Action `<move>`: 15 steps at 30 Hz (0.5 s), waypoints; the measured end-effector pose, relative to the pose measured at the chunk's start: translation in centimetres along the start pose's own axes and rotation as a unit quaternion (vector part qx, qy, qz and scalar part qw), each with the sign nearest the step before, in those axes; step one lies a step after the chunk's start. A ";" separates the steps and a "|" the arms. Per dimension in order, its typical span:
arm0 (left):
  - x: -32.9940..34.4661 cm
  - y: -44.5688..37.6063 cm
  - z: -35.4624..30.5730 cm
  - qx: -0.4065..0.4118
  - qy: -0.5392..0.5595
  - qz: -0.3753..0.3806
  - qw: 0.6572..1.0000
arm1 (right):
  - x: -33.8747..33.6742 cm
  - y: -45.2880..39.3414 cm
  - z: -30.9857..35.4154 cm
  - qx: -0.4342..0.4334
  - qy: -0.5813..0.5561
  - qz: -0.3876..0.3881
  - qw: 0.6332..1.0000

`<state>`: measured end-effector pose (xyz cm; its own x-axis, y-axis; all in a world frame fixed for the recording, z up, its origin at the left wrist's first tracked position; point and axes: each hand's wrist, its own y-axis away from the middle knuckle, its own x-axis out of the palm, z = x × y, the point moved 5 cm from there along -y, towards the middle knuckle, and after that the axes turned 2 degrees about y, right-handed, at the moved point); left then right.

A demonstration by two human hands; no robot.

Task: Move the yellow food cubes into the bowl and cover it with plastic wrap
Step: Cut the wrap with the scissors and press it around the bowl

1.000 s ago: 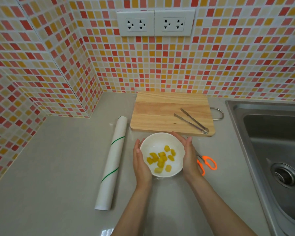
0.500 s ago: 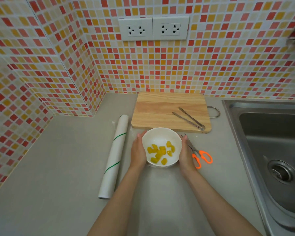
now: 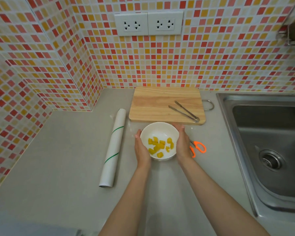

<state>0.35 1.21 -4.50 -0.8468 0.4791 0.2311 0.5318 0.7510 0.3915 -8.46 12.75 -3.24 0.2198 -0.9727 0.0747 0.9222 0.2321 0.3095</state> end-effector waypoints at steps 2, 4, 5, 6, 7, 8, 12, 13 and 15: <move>0.3 0.3 0.2 -0.003 0.014 -0.009 1.000 | -0.7 1.2 -0.7 0.001 -0.045 -0.051 0.998; 0.6 0.7 0.5 -0.013 0.027 -0.011 0.999 | -1.1 1.9 -0.9 -0.008 -0.073 -0.086 0.994; 0.7 0.7 0.6 -0.015 0.031 -0.008 0.999 | -1.2 2.1 -0.9 -0.009 -0.081 -0.091 0.993; 0.7 0.7 0.7 -0.017 0.035 -0.005 0.999 | -1.2 2.1 -0.9 -0.007 -0.085 -0.093 0.992; 0.8 0.7 0.6 -0.017 0.039 -0.004 0.999 | -1.2 2.2 -0.8 -0.004 -0.088 -0.094 0.992; 0.8 0.7 0.5 -0.016 0.042 -0.002 0.999 | -1.2 2.1 -0.8 -0.001 -0.090 -0.095 0.991; 0.8 0.6 0.6 -0.009 0.030 0.004 0.999 | -1.2 1.8 -1.3 0.016 -0.107 -0.092 0.990; 0.7 0.6 0.6 -0.006 0.024 0.007 1.000 | -1.2 1.8 -1.4 0.021 -0.118 -0.090 0.989; 0.4 0.5 0.7 -0.003 0.010 0.008 1.000 | -1.2 1.7 -1.7 0.022 -0.125 -0.084 0.988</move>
<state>0.29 2.09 -4.79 -0.8380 0.4827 0.2545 0.5457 0.7402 0.3928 -6.59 14.31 -4.38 -0.0259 -0.9682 0.2489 0.9231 0.0724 0.3776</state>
